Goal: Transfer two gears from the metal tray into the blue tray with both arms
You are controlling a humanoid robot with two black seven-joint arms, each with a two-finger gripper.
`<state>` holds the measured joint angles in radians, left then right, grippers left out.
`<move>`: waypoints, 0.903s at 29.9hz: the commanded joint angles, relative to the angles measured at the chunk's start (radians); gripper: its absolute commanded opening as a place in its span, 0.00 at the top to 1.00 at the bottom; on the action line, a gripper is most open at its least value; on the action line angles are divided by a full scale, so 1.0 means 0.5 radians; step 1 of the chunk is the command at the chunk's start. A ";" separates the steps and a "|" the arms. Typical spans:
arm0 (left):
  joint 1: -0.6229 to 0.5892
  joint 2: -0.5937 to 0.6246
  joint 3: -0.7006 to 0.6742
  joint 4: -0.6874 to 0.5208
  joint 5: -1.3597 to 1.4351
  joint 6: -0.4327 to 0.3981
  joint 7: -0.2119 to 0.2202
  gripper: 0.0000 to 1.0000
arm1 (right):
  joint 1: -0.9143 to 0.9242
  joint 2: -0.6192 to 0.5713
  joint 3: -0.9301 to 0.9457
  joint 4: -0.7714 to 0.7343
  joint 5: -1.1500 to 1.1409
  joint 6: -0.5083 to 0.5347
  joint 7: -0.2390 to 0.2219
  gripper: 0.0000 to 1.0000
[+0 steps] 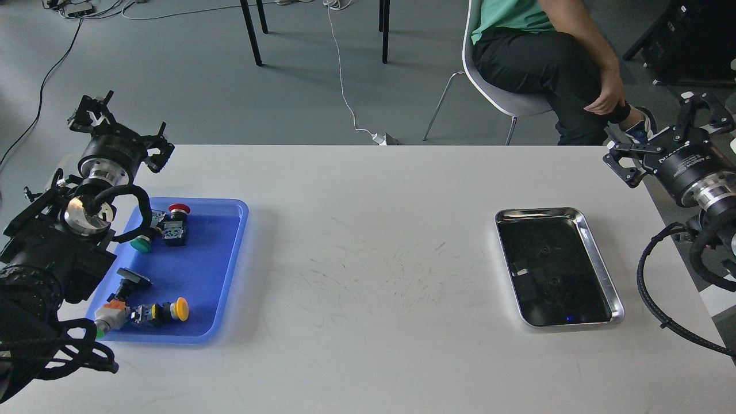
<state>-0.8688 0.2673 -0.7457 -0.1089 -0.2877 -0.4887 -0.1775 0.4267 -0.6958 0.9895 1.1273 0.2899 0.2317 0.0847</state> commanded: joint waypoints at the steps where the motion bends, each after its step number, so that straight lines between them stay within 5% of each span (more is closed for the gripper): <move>1: -0.002 0.015 -0.003 0.003 -0.004 0.000 -0.010 0.01 | 0.003 0.002 0.003 0.003 0.000 -0.006 0.002 0.01; 7: -0.020 0.079 -0.003 0.006 -0.004 0.000 -0.087 0.01 | 0.003 0.020 0.000 -0.018 0.000 -0.012 0.005 0.01; 20: -0.002 0.088 -0.003 0.018 -0.004 0.000 -0.090 0.01 | 0.015 0.023 -0.022 -0.089 -0.003 0.018 0.042 0.01; 24: -0.011 0.091 0.000 0.018 -0.004 0.000 -0.212 0.01 | 0.024 0.026 -0.009 -0.086 -0.003 0.037 0.036 0.01; 27: -0.017 0.097 0.000 0.009 0.005 0.000 -0.191 0.01 | 0.024 0.029 -0.009 -0.092 -0.003 0.018 0.039 0.01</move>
<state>-0.8747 0.3126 -0.7470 -0.1005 -0.2899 -0.4887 -0.2748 0.4381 -0.6828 0.9839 1.0831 0.2884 0.2481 0.1042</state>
